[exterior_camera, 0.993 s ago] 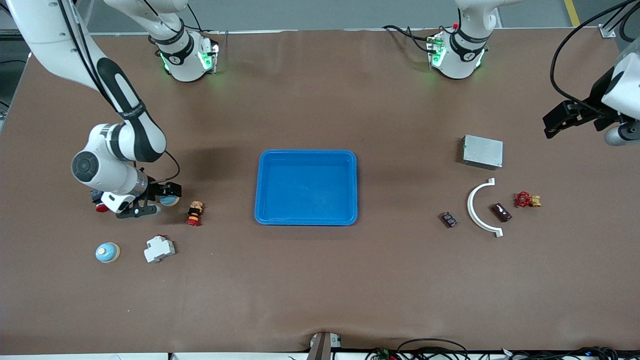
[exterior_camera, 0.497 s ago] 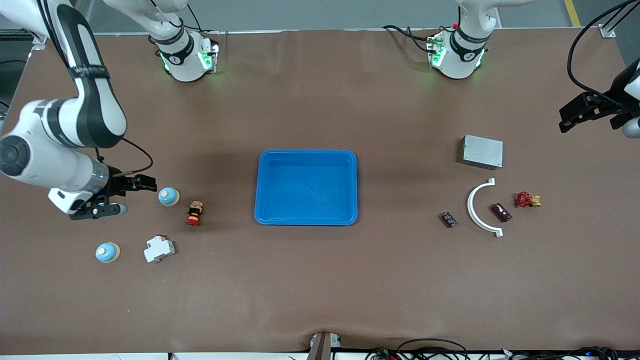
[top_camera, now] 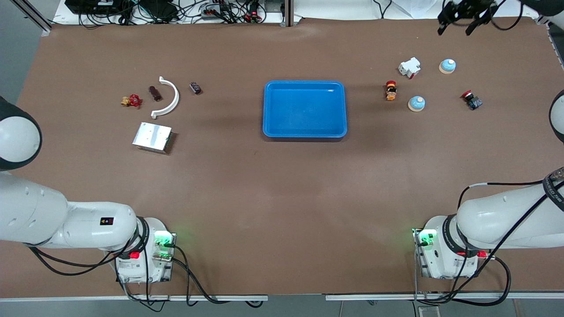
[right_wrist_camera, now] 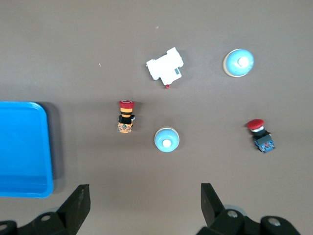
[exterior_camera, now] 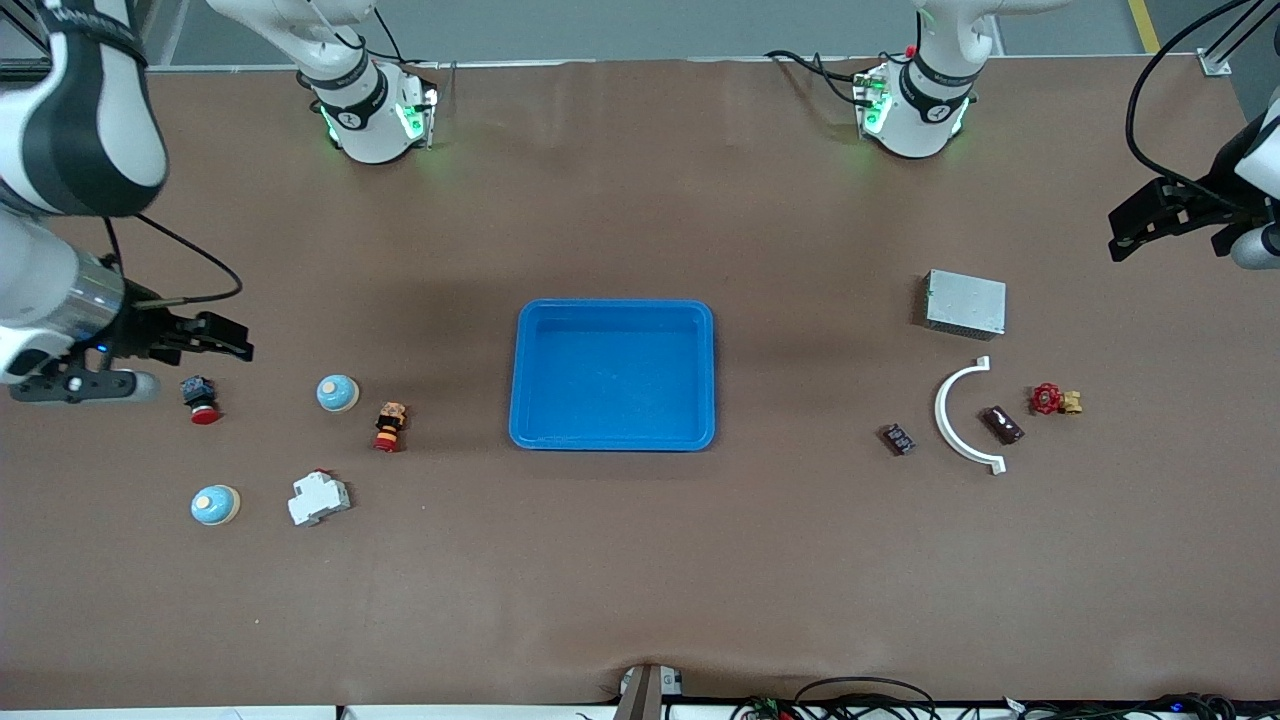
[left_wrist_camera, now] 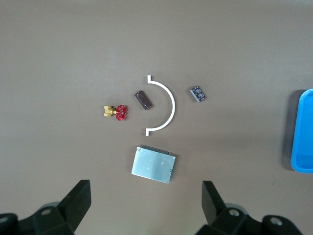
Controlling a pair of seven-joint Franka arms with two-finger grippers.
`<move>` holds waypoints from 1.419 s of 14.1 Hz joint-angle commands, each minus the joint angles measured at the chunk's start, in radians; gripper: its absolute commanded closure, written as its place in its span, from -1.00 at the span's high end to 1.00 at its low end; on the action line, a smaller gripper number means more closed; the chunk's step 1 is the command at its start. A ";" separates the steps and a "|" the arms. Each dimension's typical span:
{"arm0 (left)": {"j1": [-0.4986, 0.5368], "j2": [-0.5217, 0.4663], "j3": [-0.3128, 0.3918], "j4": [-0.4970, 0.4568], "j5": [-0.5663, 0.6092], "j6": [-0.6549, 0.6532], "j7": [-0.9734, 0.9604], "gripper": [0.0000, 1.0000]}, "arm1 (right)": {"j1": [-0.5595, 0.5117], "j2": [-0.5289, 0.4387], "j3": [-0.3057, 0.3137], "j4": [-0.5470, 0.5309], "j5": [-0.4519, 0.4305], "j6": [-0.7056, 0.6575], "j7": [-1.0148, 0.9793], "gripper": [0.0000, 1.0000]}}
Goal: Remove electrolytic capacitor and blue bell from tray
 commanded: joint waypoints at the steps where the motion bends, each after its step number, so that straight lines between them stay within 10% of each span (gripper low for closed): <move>1: -0.001 -0.017 -0.013 -0.011 -0.038 -0.007 0.036 1.00 | -0.004 0.010 0.001 0.104 -0.005 -0.045 0.026 1.00; 20: 0.017 -0.116 -0.017 -0.131 -0.066 0.045 0.064 1.00 | -0.047 -0.030 -0.012 0.210 -0.047 -0.255 -0.029 1.00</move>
